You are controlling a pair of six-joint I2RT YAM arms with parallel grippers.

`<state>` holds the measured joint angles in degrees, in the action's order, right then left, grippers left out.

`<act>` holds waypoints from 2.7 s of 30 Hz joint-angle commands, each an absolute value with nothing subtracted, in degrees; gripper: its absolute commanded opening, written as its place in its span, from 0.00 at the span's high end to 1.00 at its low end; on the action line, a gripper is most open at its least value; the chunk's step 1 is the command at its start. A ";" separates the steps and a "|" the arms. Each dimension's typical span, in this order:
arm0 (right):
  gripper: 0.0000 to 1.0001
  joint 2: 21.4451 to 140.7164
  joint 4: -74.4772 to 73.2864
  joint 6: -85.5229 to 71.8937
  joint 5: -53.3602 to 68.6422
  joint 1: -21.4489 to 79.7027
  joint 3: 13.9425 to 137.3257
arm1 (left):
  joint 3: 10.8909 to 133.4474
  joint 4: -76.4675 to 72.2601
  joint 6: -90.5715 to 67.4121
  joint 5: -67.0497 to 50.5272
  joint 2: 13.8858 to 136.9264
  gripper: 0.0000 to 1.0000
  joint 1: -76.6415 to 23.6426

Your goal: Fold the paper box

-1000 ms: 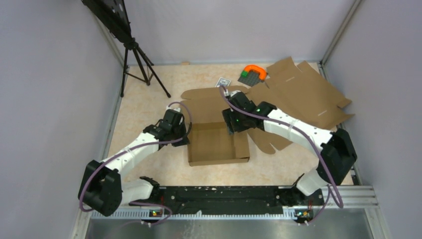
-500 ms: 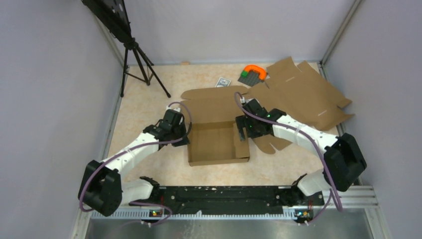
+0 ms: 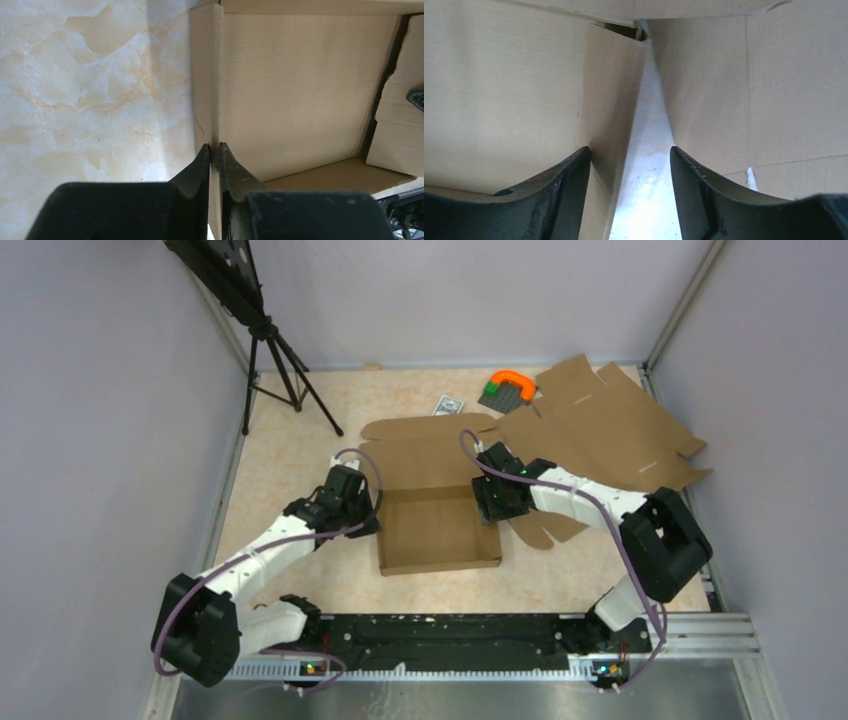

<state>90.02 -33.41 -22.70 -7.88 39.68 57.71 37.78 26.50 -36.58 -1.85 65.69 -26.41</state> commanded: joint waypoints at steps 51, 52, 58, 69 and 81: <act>0.56 98.83 -36.29 -23.39 -19.25 42.36 65.78 | 35.59 22.58 -37.22 -0.53 61.96 0.91 -27.84; 0.57 98.75 -36.41 -23.30 -19.29 42.34 65.49 | 35.55 22.66 -37.26 -0.57 61.96 0.91 -27.81; 0.63 99.15 -37.48 -22.34 -19.72 42.36 64.71 | 35.75 22.68 -37.26 1.18 62.05 0.91 -27.79; 0.95 101.16 -38.27 -21.89 -20.75 43.15 65.04 | 35.92 22.68 -37.27 1.49 62.27 0.91 -28.12; 0.51 98.27 -34.87 -22.80 -14.87 43.15 64.47 | 36.31 22.68 -37.19 1.99 63.13 0.91 -28.30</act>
<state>100.77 -35.44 -23.51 -17.91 42.74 64.51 34.30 23.16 -37.76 0.30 62.41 -28.29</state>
